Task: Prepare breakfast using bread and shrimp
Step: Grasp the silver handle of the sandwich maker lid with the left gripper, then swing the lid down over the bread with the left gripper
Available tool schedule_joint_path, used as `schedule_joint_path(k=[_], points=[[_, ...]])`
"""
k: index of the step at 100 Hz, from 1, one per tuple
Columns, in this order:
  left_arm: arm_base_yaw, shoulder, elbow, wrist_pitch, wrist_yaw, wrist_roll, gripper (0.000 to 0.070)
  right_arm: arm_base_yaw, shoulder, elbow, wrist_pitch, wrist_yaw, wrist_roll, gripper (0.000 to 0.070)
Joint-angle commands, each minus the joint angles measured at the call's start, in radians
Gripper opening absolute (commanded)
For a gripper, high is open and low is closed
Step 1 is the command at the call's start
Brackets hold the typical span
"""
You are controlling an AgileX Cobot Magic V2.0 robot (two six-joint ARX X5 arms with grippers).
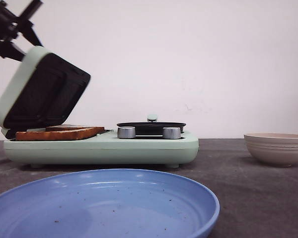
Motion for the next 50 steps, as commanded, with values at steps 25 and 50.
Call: schedule_joint_path(k=[25,50], points=[[-0.136,0.026,0.009,0.016,-0.188,0.209,0.0000,0.007,0.006,0.005,0.001,0.000,0.005,0.0004],[-0.220,0.056,0.009,-0.026,-0.301,0.322,0.0000,0.007,0.005,0.005,-0.010,0.000,0.005,0.0004]])
